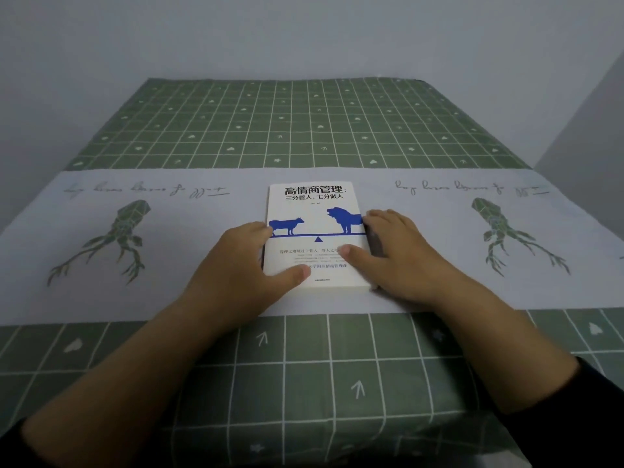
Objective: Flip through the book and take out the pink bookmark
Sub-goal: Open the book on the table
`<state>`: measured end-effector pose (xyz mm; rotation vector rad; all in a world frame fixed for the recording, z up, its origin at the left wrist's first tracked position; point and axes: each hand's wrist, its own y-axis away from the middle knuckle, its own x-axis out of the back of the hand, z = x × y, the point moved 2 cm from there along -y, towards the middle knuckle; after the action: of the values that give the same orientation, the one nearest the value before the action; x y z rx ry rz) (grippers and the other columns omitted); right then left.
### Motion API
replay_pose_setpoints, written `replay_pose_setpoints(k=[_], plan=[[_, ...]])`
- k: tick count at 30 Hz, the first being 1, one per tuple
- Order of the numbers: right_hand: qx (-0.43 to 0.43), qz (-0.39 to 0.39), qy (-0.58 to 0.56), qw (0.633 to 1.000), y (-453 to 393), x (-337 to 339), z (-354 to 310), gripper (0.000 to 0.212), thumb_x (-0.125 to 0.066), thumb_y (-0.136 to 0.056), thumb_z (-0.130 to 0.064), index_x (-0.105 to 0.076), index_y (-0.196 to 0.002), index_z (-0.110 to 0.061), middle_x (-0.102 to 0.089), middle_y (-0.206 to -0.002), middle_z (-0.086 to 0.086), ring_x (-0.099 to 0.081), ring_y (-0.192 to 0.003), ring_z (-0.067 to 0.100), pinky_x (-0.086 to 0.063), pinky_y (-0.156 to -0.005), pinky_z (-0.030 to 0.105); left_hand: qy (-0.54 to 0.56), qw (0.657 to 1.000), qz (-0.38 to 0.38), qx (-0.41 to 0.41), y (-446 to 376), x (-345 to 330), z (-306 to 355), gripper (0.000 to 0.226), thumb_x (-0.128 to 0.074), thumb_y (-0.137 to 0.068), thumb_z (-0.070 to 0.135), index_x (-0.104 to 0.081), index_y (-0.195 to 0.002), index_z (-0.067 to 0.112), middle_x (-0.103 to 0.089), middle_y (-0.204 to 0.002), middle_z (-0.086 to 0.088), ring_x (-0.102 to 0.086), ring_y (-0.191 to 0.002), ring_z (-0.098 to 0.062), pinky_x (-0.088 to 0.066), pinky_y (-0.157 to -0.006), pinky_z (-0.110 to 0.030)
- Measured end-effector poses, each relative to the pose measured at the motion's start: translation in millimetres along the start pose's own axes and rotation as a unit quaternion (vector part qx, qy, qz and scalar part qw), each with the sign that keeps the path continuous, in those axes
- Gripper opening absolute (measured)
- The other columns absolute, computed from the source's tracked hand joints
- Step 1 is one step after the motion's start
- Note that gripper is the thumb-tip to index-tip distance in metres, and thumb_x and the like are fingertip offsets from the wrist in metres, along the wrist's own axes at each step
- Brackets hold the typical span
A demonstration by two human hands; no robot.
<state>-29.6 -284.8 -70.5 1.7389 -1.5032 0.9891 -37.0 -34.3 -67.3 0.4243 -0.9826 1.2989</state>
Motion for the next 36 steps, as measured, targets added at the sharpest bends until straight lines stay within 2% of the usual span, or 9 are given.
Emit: replay_pose_setpoints(k=[2, 4, 8, 12, 19, 25, 29, 31, 36], plan=[[0.009, 0.023, -0.011, 1.0, 1.0, -1.7, -2.0, 0.055, -0.055, -0.094, -0.059, -0.053, -0.139, -0.028, -0.053, -0.143, -0.006, -0.035, -0.142, 0.021, -0.027, -0.121, 0.044, 0.007, 1.0, -0.002, -0.002, 1.8, -2.6, 0.4, 0.076, -0.064, -0.068, 0.076, -0.057, -0.124, 0.026, -0.062, -0.124, 0.008, -0.054, -0.102, -0.006, -0.048, -0.079, -0.02], [0.019, 0.04, -0.019, 0.999, 1.3, -1.7, -3.1, 0.049, -0.058, -0.094, -0.056, -0.058, -0.134, -0.027, -0.059, -0.134, -0.007, -0.042, -0.133, 0.019, -0.031, -0.118, 0.042, 0.004, 1.0, 0.005, 0.006, 3.2, -3.9, 1.2, 0.092, -0.06, -0.061, 0.083, -0.054, -0.131, 0.022, -0.059, -0.132, 0.005, -0.052, -0.112, -0.01, -0.047, -0.091, -0.028], [0.035, 0.06, -0.031, 0.997, 2.5, -0.8, -6.5, 0.04, -0.063, -0.094, -0.05, -0.065, -0.125, -0.025, -0.066, -0.119, -0.005, -0.051, -0.115, 0.017, -0.038, -0.109, 0.041, -0.002, 1.0, 0.021, -0.016, 6.6, -1.8, 7.9, 0.099, -0.066, -0.056, 0.083, -0.057, -0.13, 0.018, -0.059, -0.132, 0.003, -0.044, -0.108, -0.003, -0.032, -0.081, -0.009], [0.024, 0.059, -0.056, 0.996, 2.6, 1.2, -8.9, 0.035, -0.065, -0.092, -0.049, -0.067, -0.12, -0.028, -0.068, -0.111, -0.006, -0.056, -0.106, 0.018, -0.045, -0.099, 0.043, -0.024, 1.0, 0.011, -0.016, 4.7, -2.3, 6.4, 0.093, -0.067, -0.06, 0.083, -0.058, -0.128, 0.019, -0.06, -0.123, 0.007, -0.05, -0.103, -0.01, -0.045, -0.084, -0.025], [0.01, 0.063, -0.103, 0.993, 6.1, 1.7, -12.4, 0.035, -0.069, -0.09, -0.046, -0.066, -0.122, -0.031, -0.068, -0.117, -0.009, -0.06, -0.112, 0.018, -0.049, -0.099, 0.043, -0.023, 1.0, 0.017, -0.001, 6.3, -2.6, 5.1, 0.099, -0.061, -0.059, 0.087, -0.058, -0.13, 0.018, -0.059, -0.128, 0.007, -0.048, -0.104, -0.011, -0.043, -0.087, -0.028], [0.001, 0.06, -0.1, 0.993, 5.9, 1.2, -12.8, 0.036, -0.07, -0.09, -0.045, -0.066, -0.121, -0.028, -0.068, -0.118, -0.005, -0.059, -0.113, 0.019, -0.05, -0.098, 0.044, -0.013, 1.0, 0.01, -0.008, 4.8, -1.7, 6.7, 0.09, -0.061, -0.06, 0.087, -0.062, -0.121, 0.022, -0.06, -0.116, 0.012, -0.05, -0.096, -0.01, -0.045, -0.09, -0.037], [0.004, 0.057, -0.108, 0.992, 7.5, 3.1, -15.4, 0.035, -0.072, -0.09, -0.042, -0.066, -0.122, -0.028, -0.069, -0.118, -0.007, -0.061, -0.111, 0.018, -0.052, -0.096, 0.044, -0.012, 1.0, 0.015, -0.01, 5.6, -2.7, 6.5, 0.094, -0.058, -0.059, 0.089, -0.06, -0.122, 0.02, -0.06, -0.119, 0.011, -0.047, -0.096, -0.008, -0.045, -0.087, -0.032], [0.01, 0.065, -0.148, 0.987, 9.8, 4.0, -18.4, 0.034, -0.074, -0.089, -0.037, -0.067, -0.122, -0.031, -0.071, -0.117, -0.014, -0.065, -0.108, 0.011, -0.055, -0.093, 0.041, -0.007, 1.0, 0.017, -0.007, 6.3, -3.3, 5.8, 0.099, -0.057, -0.058, 0.091, -0.059, -0.125, 0.019, -0.059, -0.122, 0.009, -0.047, -0.099, -0.01, -0.044, -0.085, -0.029], [0.017, 0.082, -0.223, 0.971, 12.1, 7.2, -25.6, 0.038, -0.07, -0.091, -0.023, -0.065, -0.125, -0.039, -0.073, -0.115, -0.027, -0.071, -0.103, 0.003, -0.061, -0.084, 0.041, 0.002, 1.0, 0.011, -0.015, 5.4, -4.8, 4.1, 0.105, -0.051, -0.055, 0.096, -0.056, -0.128, 0.019, -0.059, -0.125, 0.003, -0.043, -0.104, -0.006, -0.032, -0.079, -0.01]])
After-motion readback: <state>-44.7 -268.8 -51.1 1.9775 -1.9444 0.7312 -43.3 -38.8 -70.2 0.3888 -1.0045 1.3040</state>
